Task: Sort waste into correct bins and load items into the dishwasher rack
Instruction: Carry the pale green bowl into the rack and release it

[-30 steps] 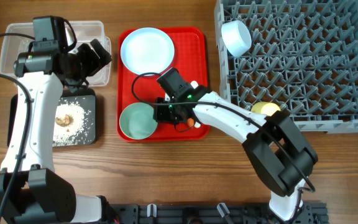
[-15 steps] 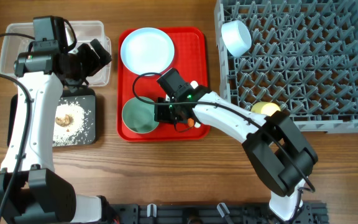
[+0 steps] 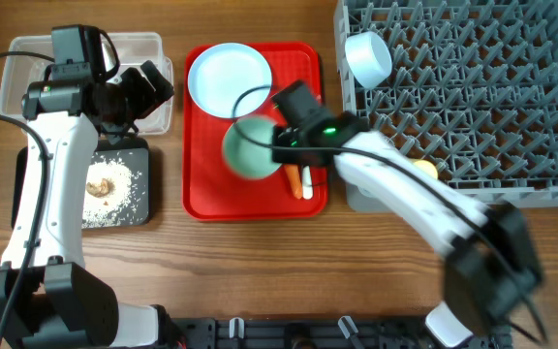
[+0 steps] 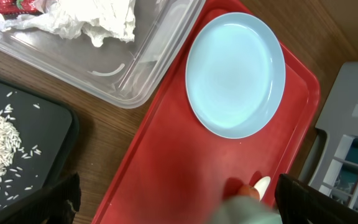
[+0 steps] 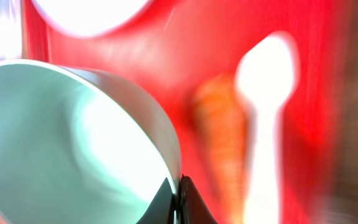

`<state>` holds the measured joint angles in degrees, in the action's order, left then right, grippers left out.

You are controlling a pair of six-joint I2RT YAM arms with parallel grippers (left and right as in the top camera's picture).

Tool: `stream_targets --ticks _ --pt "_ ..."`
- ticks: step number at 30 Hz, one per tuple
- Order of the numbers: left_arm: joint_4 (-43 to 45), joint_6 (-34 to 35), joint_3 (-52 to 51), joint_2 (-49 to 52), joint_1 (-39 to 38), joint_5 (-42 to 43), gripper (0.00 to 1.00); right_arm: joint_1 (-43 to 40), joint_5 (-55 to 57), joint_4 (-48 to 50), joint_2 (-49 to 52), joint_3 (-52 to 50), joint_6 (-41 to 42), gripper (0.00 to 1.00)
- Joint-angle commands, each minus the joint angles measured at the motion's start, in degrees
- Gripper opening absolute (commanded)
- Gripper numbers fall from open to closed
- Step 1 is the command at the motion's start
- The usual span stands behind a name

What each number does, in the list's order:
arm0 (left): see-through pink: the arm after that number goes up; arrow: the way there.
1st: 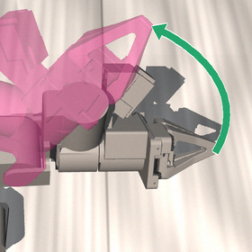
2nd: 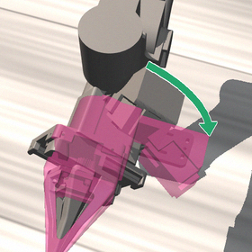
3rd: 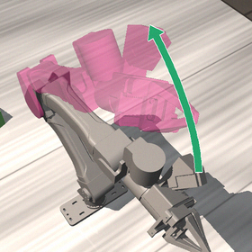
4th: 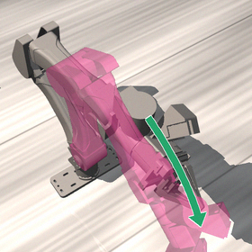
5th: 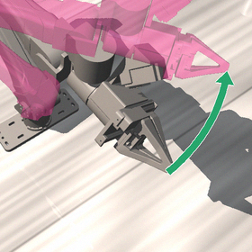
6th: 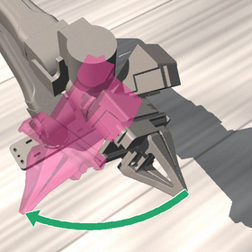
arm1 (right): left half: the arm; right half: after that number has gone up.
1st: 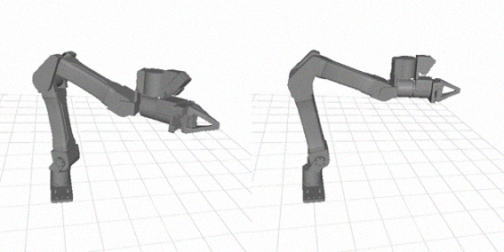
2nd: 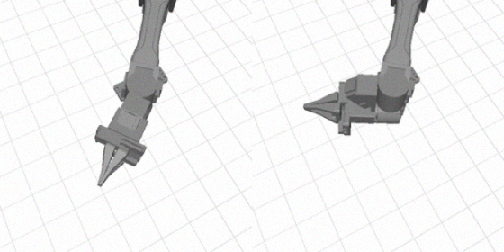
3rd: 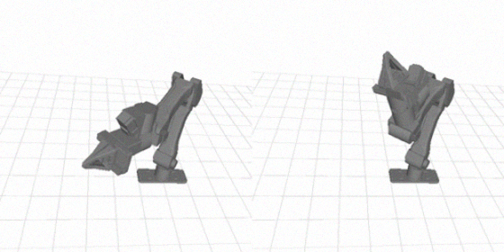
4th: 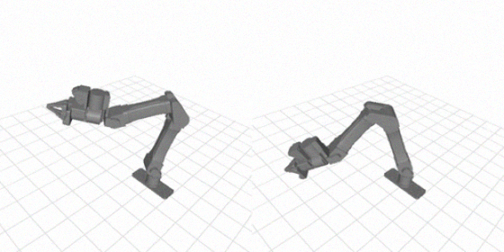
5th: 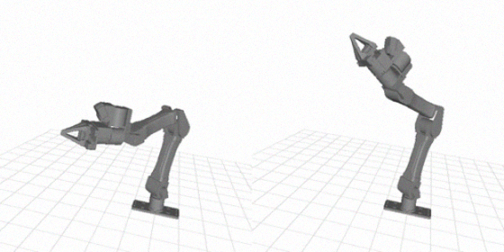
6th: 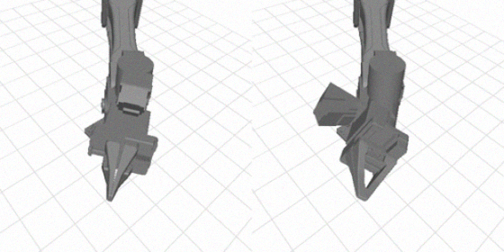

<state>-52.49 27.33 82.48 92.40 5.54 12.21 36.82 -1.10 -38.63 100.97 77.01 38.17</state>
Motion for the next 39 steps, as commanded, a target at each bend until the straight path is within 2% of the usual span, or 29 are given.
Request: stream_targets --ticks 1,6,12,15,24,35,39 --pt "0.2 -0.1 0.2 -1.1 0.3 -0.1 1.00 -1.9 23.9 -2.6 -11.0 2.3 -5.4 0.04" --pt "0.2 -0.1 0.2 -1.1 0.3 -0.1 1.00 -2.0 51.7 -3.5 -17.9 2.3 -10.3 0.04" --pt "0.2 -0.1 0.2 -1.1 0.3 -0.1 1.00 -2.1 73.2 -4.9 -16.5 2.0 -22.3 0.04" --pt "0.2 -0.1 0.2 -1.1 0.3 -0.1 1.00 -2.1 74.4 -5.1 -13.6 2.0 -33.9 0.04" --pt "0.2 -0.1 0.2 -1.1 0.3 -0.1 1.00 -5.3 74.6 -5.1 -5.2 2.0 -44.8 0.04" --pt "0.2 -0.1 0.2 -1.1 0.3 -0.1 1.00 -6.0 69.5 -5.2 1.4 1.8 -46.6 0.04" --pt "0.2 -0.1 0.2 -1.1 0.3 -0.1 1.00 -6.4 71.4 -5.4 1.7 0.0 -47.2 0.04"
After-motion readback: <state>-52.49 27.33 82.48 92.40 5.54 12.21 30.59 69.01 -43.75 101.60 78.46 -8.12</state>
